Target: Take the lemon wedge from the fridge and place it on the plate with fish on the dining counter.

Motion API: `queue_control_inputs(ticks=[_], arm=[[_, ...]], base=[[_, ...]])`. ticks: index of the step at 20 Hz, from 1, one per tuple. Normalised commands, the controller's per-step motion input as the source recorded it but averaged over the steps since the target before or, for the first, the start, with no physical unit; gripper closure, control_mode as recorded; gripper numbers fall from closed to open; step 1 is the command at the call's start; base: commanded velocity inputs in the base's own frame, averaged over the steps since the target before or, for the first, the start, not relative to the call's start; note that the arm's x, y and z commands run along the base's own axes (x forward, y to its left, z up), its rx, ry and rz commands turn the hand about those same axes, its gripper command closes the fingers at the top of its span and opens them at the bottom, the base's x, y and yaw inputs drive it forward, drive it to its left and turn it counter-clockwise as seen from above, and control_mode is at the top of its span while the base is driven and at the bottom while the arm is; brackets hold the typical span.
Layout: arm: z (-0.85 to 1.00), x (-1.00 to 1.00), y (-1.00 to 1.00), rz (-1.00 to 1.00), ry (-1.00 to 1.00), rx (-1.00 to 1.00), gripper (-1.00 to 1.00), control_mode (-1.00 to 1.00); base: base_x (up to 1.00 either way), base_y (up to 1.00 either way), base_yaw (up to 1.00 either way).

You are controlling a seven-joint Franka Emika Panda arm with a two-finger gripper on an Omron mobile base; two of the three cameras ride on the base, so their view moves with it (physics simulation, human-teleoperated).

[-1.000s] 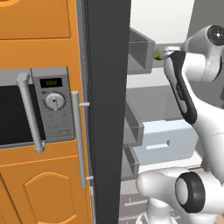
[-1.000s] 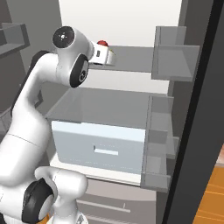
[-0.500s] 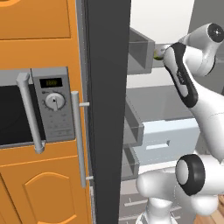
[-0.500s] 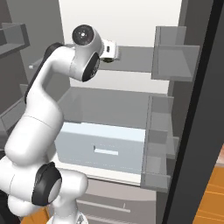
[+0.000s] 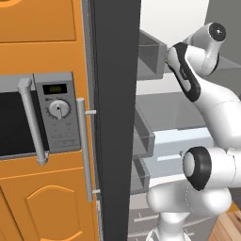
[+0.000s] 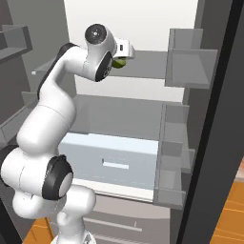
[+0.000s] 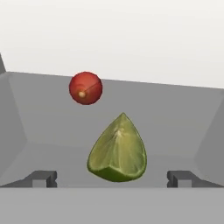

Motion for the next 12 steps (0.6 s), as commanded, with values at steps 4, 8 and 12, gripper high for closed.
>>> queue_control_inputs(ticks=[4, 8, 12], arm=[[-0.08, 0.53, 0.0, 0.0, 0.0, -0.03, -1.0, -1.0], [-0.24, 0.09, 0.0, 0.0, 0.08, 0.0, -1.0, -1.0], [-0.42, -0.08, 0.01, -0.01, 0.15, 0.0, -1.0, -1.0]], base=[[0.0, 0.0, 0.0], [0.0, 0.0, 0.0], [0.0, 0.0, 0.0]])
